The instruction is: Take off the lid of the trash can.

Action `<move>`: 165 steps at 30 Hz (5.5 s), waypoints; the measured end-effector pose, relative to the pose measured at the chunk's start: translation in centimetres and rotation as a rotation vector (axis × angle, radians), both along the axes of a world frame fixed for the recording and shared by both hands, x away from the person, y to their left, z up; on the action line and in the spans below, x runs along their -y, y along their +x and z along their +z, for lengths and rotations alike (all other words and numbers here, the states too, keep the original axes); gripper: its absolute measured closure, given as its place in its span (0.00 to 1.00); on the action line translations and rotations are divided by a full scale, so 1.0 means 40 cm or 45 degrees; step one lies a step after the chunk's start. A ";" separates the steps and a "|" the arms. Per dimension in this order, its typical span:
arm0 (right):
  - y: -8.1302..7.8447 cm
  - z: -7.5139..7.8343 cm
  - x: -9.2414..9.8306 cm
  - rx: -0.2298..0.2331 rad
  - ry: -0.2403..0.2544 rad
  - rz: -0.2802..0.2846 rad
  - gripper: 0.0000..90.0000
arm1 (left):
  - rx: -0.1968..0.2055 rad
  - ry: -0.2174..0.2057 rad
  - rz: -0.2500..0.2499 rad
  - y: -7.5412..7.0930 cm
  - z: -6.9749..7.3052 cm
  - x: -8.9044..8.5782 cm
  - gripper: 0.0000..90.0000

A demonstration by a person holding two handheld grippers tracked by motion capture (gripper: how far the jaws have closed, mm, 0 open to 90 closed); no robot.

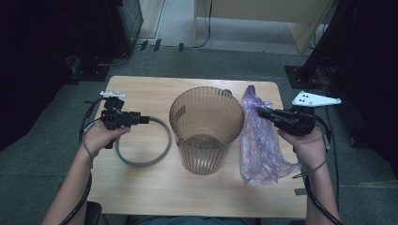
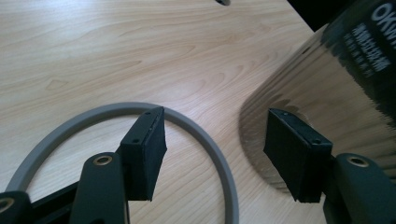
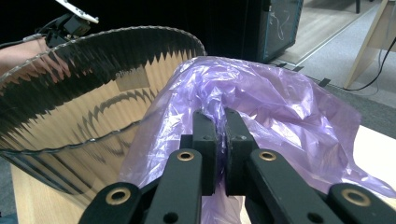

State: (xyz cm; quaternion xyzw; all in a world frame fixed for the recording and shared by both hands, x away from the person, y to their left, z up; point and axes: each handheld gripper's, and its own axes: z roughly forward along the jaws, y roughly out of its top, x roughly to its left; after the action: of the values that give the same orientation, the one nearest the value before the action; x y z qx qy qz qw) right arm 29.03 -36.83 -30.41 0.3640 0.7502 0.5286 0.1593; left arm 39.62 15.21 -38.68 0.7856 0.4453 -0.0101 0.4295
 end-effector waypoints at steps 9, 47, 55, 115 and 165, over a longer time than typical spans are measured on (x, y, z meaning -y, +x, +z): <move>-0.003 0.037 0.000 0.003 0.039 0.023 0.97 | 0.026 -0.022 -0.024 -0.003 0.045 0.010 0.42; -0.057 0.178 -0.155 0.048 0.045 0.346 0.97 | 0.153 -0.080 -0.181 -0.004 0.285 0.123 0.44; -0.047 0.167 -0.201 0.026 0.045 0.415 0.97 | 0.181 -0.086 -0.232 -0.005 0.317 0.170 0.43; -0.039 0.143 -0.299 -0.001 0.072 0.573 0.97 | 0.138 -0.035 -0.605 -0.090 0.286 0.437 0.46; 0.110 0.120 -0.263 -0.014 -0.025 0.300 0.55 | 0.303 -0.099 -0.424 -0.095 0.317 0.286 0.43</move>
State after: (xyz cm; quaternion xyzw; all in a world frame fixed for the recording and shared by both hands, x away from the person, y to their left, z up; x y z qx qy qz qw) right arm 33.42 -26.30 -25.63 0.2746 0.7937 0.5343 0.0956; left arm 35.84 3.78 -25.99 0.8267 0.2548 -0.0053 0.5016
